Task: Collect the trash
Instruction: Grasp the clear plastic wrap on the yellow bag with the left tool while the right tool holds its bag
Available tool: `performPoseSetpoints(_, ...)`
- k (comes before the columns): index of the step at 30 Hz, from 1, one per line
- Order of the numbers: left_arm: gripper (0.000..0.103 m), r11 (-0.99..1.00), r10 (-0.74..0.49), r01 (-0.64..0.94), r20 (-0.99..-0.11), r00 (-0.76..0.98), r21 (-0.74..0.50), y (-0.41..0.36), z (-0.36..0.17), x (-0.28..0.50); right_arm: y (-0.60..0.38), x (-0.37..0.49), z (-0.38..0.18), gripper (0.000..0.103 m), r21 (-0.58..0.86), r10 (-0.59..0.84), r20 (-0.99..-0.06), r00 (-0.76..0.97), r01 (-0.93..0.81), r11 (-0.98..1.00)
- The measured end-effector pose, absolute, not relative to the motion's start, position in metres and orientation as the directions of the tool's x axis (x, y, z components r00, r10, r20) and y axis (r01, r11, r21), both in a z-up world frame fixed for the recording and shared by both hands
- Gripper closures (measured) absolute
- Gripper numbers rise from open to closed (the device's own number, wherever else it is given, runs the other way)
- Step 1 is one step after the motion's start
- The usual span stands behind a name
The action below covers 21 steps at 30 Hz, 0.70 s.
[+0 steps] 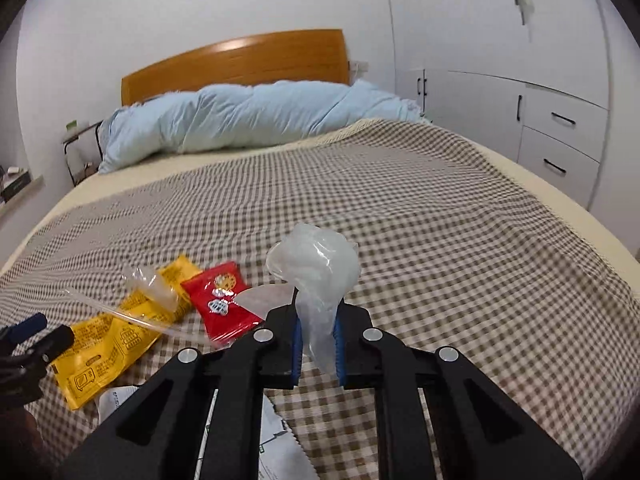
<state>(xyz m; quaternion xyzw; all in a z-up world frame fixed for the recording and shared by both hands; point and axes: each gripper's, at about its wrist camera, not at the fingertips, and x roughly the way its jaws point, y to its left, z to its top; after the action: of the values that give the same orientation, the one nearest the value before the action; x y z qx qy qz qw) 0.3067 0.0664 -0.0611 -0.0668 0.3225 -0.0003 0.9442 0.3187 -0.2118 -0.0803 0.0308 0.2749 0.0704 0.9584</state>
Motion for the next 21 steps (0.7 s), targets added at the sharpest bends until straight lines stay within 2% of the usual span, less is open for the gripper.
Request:
performPoseSetpoints(3, 0.007, 0.991, -0.075, -0.010, -0.603, 0.794, -0.136, 0.057, -0.055, 0.315, -0.224, 0.319, -0.078, 0.091, 0.111, 0.136, -0.518, 0.844, -0.092, 0.990)
performPoseSetpoints(5, 0.007, 0.997, -0.064, 0.018, -0.607, 0.792, -0.081, 0.042, -0.049, 0.327, -0.230, 0.321, -0.075, 0.091, 0.121, 0.123, -0.511, 0.851, -0.071, 0.990)
performPoseSetpoints(14, 0.008, 0.988, 0.101, 0.008, -0.695, 0.712, 0.151, -0.006, -0.057, 0.404, -0.287, 0.319, -0.067, 0.091, 0.156, 0.038, -0.489, 0.871, 0.045, 0.987)
performPoseSetpoints(17, 0.031, 0.983, 0.143, -0.005, -0.748, 0.648, 0.184, -0.009, -0.071, 0.431, -0.297, 0.317, -0.065, 0.091, 0.175, 0.036, -0.482, 0.875, 0.056, 0.983)
performPoseSetpoints(18, 0.047, 0.986, 0.140, -0.018, -0.773, 0.618, 0.164, -0.005, -0.076, 0.438, -0.297, 0.316, -0.064, 0.091, 0.177, 0.036, -0.480, 0.877, 0.056, 0.983)
performPoseSetpoints(19, 0.054, 0.991, 0.121, -0.027, -0.788, 0.604, 0.132, 0.000, -0.079, 0.440, -0.300, 0.315, -0.063, 0.091, 0.180, 0.038, -0.477, 0.878, 0.055, 0.982)
performPoseSetpoints(21, 0.060, 0.997, 0.078, -0.041, -0.778, 0.624, 0.067, 0.009, -0.077, 0.435, -0.300, 0.313, -0.061, 0.091, 0.186, 0.046, -0.470, 0.881, 0.048, 0.981)
